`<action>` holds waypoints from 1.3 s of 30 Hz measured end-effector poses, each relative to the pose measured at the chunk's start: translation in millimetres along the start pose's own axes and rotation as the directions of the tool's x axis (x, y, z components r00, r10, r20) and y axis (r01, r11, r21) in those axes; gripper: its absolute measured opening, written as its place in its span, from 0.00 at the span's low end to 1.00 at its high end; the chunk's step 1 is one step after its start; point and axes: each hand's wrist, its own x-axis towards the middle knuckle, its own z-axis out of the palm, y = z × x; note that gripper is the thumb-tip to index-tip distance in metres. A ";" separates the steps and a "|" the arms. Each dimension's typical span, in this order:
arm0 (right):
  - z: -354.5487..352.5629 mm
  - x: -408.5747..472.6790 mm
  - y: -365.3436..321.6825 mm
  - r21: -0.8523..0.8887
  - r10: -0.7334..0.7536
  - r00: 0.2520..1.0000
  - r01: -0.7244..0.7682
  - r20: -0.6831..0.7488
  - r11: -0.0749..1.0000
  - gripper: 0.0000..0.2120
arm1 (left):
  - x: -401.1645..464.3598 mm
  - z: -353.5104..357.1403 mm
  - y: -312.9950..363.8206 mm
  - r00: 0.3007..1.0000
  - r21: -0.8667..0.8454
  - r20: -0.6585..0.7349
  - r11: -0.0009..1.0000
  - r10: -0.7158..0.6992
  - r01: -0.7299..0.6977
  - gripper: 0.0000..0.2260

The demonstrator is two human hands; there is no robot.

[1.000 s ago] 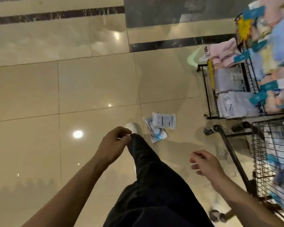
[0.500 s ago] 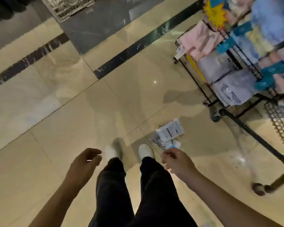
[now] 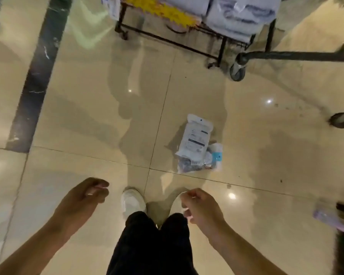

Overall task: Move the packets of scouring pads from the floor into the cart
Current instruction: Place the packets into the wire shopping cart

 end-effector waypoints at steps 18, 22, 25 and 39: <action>2.9 338.9 114.3 0.931 0.393 0.918 -0.193 0.060 0.310 0.27 | 313.1 275.1 132.6 0.957 0.175 0.230 0.960 0.175 -0.218 0.40; -6.0 375.8 120.1 0.901 0.386 0.922 -0.182 0.018 0.394 0.29 | 342.2 313.1 135.3 0.932 0.047 0.273 0.964 0.241 -0.263 0.20; -3.2 387.4 127.9 0.917 0.333 0.943 -0.151 0.021 0.369 0.29 | 357.0 326.8 126.9 0.924 0.010 0.281 0.962 0.260 -0.274 0.27; -31.3 282.6 132.8 0.933 0.230 0.973 -0.067 -0.017 0.352 0.21 | 248.0 240.5 130.7 0.895 0.095 0.400 0.962 0.199 -0.256 0.22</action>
